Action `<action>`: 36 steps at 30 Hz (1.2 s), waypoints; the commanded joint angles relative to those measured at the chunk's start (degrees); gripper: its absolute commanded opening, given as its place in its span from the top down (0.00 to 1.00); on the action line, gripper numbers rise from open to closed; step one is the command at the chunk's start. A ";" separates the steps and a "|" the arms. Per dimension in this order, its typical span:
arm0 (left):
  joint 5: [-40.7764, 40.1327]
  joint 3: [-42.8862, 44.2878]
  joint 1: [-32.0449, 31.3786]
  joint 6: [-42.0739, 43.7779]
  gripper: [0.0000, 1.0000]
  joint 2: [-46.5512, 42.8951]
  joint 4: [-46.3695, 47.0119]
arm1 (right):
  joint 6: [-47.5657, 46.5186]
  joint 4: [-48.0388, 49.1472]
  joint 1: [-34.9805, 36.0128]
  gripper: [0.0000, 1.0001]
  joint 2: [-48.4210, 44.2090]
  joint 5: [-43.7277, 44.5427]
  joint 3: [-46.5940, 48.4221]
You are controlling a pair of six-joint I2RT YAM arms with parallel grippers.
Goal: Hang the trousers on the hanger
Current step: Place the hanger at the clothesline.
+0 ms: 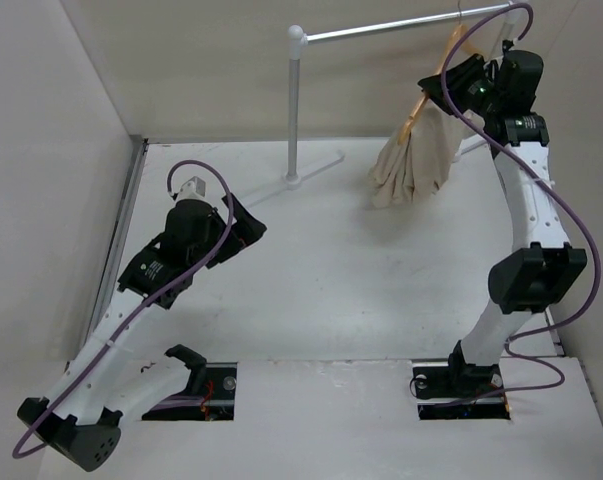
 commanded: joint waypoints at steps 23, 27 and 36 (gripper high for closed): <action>-1.57 -0.18 0.61 -2.63 0.00 0.63 1.54 | -2.09 7.52 -2.83 0.72 0.68 -2.91 -3.29; -1.57 0.08 0.61 -2.72 0.00 1.24 1.98 | -2.00 7.35 -3.36 0.54 0.15 -3.97 -3.65; -1.57 0.17 1.05 -2.89 0.00 1.07 2.16 | -3.05 7.61 -3.89 0.15 -8.01 -1.25 -9.26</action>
